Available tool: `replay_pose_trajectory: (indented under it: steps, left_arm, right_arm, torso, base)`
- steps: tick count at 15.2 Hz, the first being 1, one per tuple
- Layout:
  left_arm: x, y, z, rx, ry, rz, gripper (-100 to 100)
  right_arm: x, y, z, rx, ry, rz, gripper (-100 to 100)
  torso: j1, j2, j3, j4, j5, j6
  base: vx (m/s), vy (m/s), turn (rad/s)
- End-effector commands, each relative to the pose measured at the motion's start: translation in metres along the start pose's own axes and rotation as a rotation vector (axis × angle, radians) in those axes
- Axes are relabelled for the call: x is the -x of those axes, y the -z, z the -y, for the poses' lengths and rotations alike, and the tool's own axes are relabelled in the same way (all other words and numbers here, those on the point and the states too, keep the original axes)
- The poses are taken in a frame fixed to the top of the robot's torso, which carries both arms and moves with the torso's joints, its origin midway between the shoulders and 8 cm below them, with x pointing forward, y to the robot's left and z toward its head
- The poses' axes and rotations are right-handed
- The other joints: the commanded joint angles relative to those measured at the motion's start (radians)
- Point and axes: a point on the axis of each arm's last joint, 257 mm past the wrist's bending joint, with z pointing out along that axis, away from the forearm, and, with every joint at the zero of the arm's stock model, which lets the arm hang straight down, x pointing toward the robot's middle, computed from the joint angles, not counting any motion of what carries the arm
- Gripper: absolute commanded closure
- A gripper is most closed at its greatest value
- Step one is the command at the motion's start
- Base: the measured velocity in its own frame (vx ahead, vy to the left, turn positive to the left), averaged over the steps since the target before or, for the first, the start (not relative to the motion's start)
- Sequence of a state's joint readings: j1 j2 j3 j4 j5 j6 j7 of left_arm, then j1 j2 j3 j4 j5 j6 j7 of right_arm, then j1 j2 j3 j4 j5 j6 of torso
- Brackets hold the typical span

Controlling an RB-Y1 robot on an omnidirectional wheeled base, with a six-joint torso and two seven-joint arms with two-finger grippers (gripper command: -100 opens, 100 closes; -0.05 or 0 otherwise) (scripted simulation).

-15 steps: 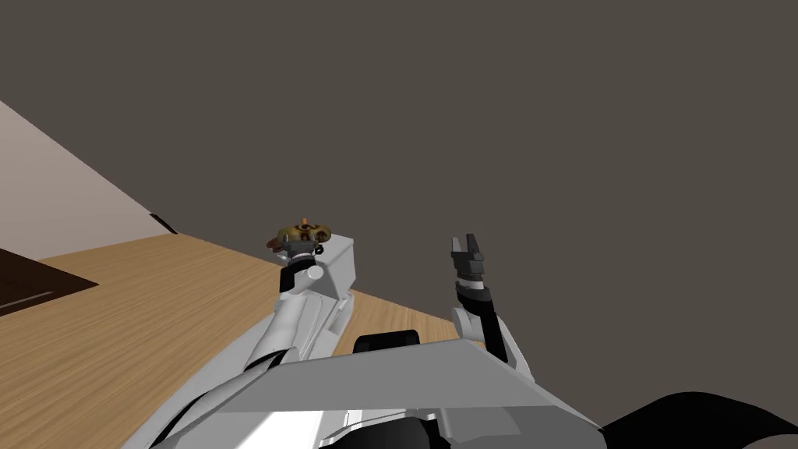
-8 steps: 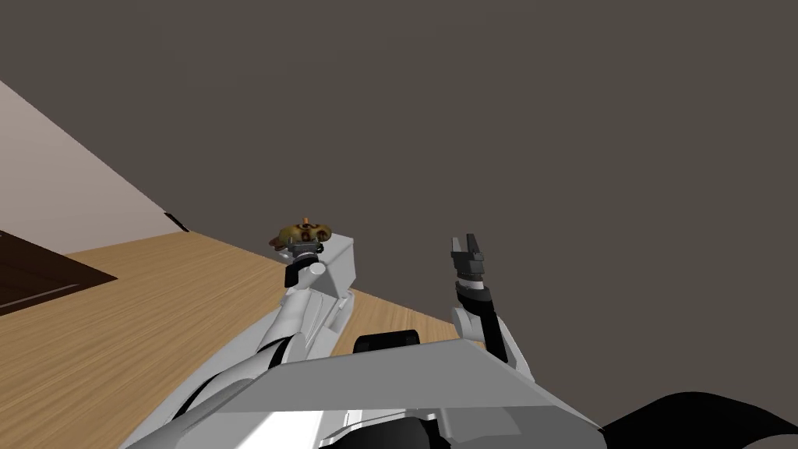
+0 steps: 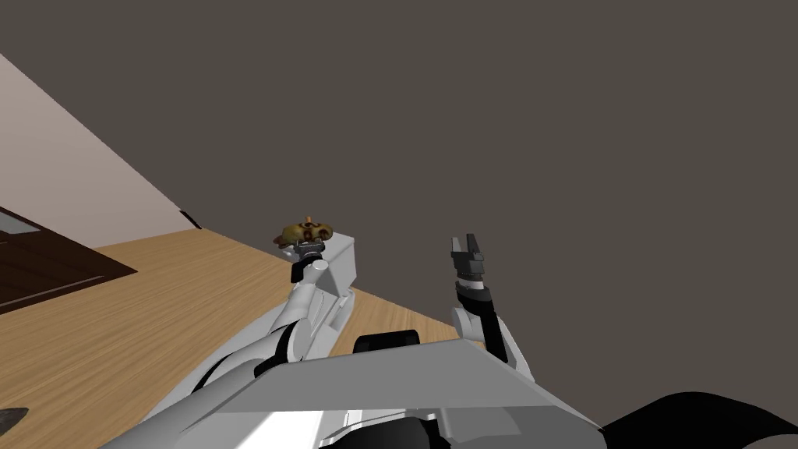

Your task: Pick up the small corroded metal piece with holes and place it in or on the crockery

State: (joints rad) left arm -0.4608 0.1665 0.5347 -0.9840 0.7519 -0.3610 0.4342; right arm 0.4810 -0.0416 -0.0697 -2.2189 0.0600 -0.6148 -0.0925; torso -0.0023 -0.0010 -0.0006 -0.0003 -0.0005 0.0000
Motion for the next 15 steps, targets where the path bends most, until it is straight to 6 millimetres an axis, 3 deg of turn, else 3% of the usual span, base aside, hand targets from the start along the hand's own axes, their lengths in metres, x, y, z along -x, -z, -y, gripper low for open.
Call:
replay_pose_trajectory:
  steps: [1, 7, 15]
  left_arm:
    - [0.006, -0.006, -0.011, 0.012, 0.072, 0.041, -100]
    - [0.039, -0.008, -0.040, 0.052, 0.198, 0.164, -100]
    - [0.055, -0.012, -0.066, 0.077, 0.343, 0.269, -100]
  right_arm:
    - [0.000, 0.000, 0.000, 0.000, 0.000, 0.000, 0]
    - [0.000, 0.000, 0.000, 0.000, 0.000, 0.000, 0]
    - [0.000, 0.000, 0.000, 0.000, 0.000, 0.000, 0]
  torso:
    - [0.000, 0.000, 0.000, 0.000, 0.000, 0.000]
    - [-0.001, 0.000, 0.000, 0.000, 0.000, 0.000]
    - [0.000, 0.000, 0.000, 0.000, 0.000, 0.000]
  base:
    - [-0.001, -0.043, 0.083]
    - [-0.005, -0.050, 0.068]
    - [-0.004, -0.034, 0.044]
